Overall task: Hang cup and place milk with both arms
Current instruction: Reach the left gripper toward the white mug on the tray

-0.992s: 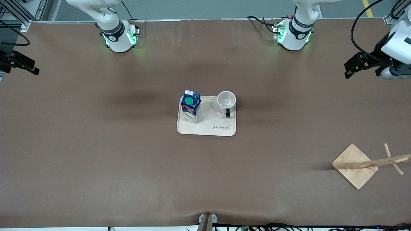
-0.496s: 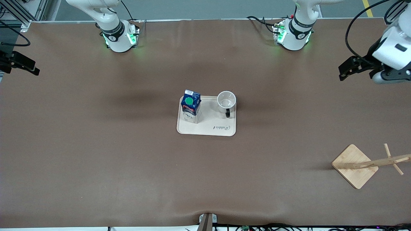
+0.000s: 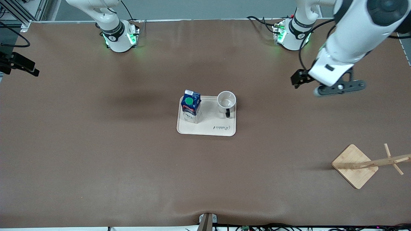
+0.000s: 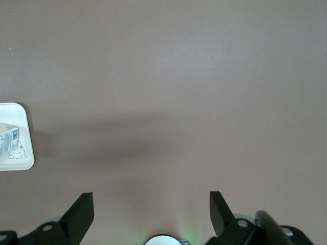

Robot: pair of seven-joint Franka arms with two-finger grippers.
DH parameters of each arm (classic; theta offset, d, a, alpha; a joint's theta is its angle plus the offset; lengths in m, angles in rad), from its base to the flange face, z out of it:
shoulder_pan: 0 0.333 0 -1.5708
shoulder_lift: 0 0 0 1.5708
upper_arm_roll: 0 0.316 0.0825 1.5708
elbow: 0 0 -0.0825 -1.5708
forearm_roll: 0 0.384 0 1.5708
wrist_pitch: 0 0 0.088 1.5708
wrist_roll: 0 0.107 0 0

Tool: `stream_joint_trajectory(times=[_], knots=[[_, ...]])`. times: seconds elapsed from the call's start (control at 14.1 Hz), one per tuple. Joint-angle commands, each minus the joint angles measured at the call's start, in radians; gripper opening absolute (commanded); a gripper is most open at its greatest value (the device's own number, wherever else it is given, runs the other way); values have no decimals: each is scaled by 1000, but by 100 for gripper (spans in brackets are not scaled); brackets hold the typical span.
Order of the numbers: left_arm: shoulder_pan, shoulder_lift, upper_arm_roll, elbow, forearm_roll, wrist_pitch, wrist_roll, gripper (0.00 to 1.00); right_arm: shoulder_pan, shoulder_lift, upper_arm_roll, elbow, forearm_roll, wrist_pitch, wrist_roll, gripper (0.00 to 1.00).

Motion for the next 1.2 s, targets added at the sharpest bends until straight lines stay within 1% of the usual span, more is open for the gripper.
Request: stream_joint_trajectory(times=[0.0,0.14,0.28,0.42,0.64,0.78,0.92,1.13], knots=[[-56,0,0,-79,-21,89,-83,100,-8,18,5,28,-14,0,-4,100],[-113,17,-2,-141,-24,169,-149,100,-8,18,4,29,-13,0,-4,100],[-177,55,-2,-198,-23,256,-224,100,-8,18,4,29,-13,0,-4,100],[-210,101,-2,-222,-21,302,-229,100,-8,18,4,31,-11,0,-4,100],[-239,173,-3,-233,-21,355,-229,100,-8,22,4,34,-13,0,-4,100],[-263,224,-3,-239,-21,402,-229,100,-9,38,4,58,-13,-2,-4,100],[-263,283,-26,-242,-24,445,-229,100,-9,42,4,63,-11,-3,-3,100],[-265,346,-42,-251,-24,493,-235,90,-9,42,4,63,-10,-5,-3,100]])
